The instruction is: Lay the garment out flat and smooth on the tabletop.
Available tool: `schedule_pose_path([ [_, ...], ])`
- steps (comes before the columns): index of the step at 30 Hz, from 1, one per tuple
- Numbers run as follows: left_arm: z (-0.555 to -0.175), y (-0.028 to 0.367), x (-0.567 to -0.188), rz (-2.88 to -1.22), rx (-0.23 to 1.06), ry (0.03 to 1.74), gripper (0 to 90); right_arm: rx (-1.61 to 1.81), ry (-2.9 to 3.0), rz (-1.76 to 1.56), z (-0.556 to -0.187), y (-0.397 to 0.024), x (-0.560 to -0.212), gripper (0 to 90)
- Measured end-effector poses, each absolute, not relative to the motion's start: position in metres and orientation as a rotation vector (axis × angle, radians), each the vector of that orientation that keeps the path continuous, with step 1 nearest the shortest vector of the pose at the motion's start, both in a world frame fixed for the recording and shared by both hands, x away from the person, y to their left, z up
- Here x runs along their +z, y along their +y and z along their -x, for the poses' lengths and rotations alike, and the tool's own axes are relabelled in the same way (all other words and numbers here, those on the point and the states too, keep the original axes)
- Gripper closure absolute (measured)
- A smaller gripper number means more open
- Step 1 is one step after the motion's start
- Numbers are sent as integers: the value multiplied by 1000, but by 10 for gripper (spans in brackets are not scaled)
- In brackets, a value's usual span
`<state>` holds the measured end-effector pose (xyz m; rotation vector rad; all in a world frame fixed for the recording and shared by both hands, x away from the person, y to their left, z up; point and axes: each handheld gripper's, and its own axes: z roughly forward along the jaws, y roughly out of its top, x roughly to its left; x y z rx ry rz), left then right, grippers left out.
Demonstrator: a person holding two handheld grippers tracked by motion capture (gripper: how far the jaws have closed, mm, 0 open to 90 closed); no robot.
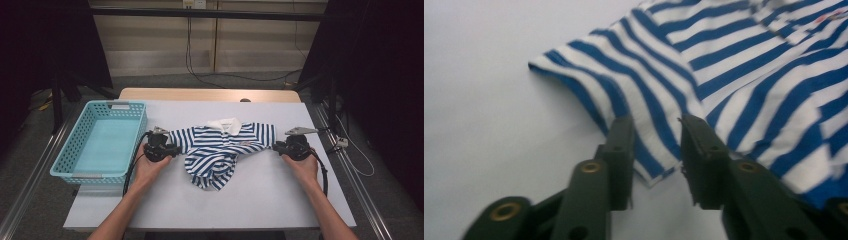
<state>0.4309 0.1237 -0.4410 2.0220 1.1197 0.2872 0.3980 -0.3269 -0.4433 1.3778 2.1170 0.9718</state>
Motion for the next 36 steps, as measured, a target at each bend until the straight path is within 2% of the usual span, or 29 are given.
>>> schedule_pose_path([
  [2,-426,124,-435,-2012,295,1083,526,1007,2099,-1352,-392,-325,-437,656],
  [6,-408,125,-426,-2043,336,977,402,1072,2121,-1298,-376,-316,-433,642],
  [12,-381,123,-422,-1988,316,939,282,1131,2189,-1207,-354,-290,-431,690],
  [16,-370,121,-421,-2025,289,922,220,1160,2255,-1140,-349,-270,-433,744],
  [19,-361,118,-421,-2050,301,896,157,1169,2277,-1111,-350,-259,-434,741],
  [23,-350,110,-424,-2034,323,869,59,1178,2292,-1107,-351,-246,-436,688],
  [26,-344,104,-424,-2044,345,844,47,1199,2299,-1091,-353,-237,-438,643],
  [30,-337,94,-420,-2033,369,824,52,1174,2321,-1088,-358,-223,-444,630],
  [34,-329,81,-416,-2050,360,766,119,1139,2345,-1102,-364,-214,-449,630],
  [36,-326,72,-416,-2066,353,735,209,1123,2331,-1123,-368,-211,-451,630],
])
